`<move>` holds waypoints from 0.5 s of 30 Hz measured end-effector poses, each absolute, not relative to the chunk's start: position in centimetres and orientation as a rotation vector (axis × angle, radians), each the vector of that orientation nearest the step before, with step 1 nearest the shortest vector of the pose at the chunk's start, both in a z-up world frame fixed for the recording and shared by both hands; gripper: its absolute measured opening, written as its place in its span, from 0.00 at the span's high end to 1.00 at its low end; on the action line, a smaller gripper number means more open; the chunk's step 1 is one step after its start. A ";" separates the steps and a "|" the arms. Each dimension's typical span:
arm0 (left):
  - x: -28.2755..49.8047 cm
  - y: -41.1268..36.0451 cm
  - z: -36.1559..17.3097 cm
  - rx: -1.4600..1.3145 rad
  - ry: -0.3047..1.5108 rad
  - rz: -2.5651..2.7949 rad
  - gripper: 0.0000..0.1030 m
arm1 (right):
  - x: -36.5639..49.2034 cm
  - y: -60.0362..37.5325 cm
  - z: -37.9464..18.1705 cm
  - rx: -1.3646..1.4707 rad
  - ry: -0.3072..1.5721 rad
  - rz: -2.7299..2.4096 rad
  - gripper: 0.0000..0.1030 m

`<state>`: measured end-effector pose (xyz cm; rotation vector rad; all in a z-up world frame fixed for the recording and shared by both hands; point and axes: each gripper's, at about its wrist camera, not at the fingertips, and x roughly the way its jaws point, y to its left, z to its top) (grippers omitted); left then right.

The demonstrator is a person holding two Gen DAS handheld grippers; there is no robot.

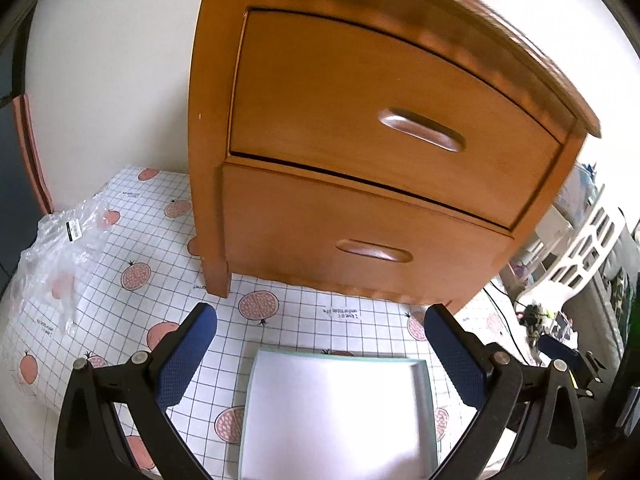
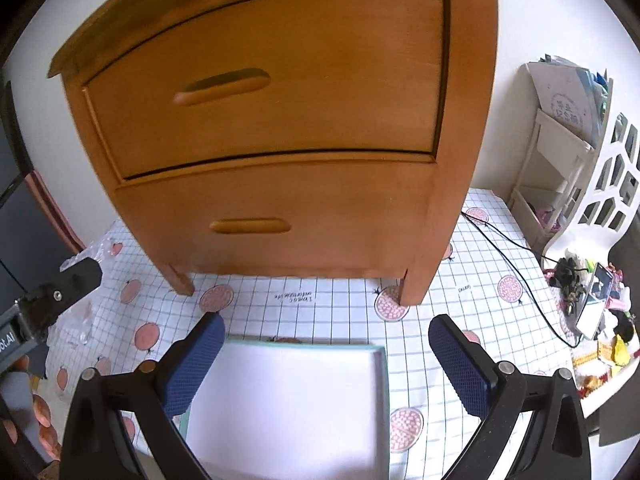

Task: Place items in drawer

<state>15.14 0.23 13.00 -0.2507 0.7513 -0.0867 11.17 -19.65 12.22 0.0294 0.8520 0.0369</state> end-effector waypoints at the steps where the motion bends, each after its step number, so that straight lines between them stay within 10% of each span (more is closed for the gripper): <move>1: 14.6 0.0 13.1 -0.239 0.745 -0.091 0.00 | 10.7 -19.6 12.3 0.027 0.854 0.039 0.00; 15: 9.8 -1.2 11.4 -0.123 0.751 -0.079 0.00 | 4.6 -19.8 8.4 0.042 0.912 0.024 0.00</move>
